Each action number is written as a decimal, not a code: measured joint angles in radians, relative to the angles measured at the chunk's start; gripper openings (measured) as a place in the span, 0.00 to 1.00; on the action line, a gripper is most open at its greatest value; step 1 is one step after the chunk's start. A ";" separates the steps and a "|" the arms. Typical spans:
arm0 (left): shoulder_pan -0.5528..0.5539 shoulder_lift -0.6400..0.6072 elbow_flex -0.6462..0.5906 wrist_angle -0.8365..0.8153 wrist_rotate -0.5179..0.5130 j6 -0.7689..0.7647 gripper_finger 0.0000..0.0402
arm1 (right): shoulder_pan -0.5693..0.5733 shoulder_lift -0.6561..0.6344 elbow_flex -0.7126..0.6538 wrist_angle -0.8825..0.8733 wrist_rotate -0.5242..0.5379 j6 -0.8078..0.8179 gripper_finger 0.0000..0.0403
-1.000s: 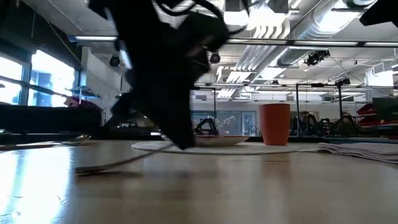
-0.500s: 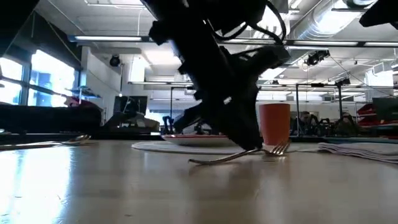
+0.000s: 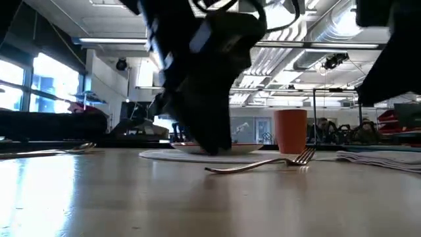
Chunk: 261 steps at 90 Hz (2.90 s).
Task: Set table place
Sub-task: Put the fork onto the napkin
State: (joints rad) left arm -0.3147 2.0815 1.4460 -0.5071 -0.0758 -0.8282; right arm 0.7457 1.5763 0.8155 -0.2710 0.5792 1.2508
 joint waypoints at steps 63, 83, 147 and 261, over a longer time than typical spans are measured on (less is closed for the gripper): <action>-0.089 -0.092 -0.082 0.297 -0.088 0.090 0.09 | -0.101 0.031 0.001 0.124 -0.117 0.074 0.32; -0.199 -0.137 -0.082 -0.046 -0.479 -0.019 0.09 | -0.219 0.105 0.026 0.169 -0.265 0.027 0.33; -0.311 -0.132 -0.308 0.314 -0.790 -0.059 0.09 | -0.429 0.218 0.158 -0.081 -0.452 0.380 0.55; -0.355 -0.133 -0.367 0.557 -0.824 0.020 0.09 | -0.429 0.291 0.495 -0.573 -0.622 0.094 0.00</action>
State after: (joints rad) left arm -0.6697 1.9484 1.0794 0.0502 -0.9001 -0.8084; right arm 0.3171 1.8670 1.3109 -0.8443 -0.0424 1.3450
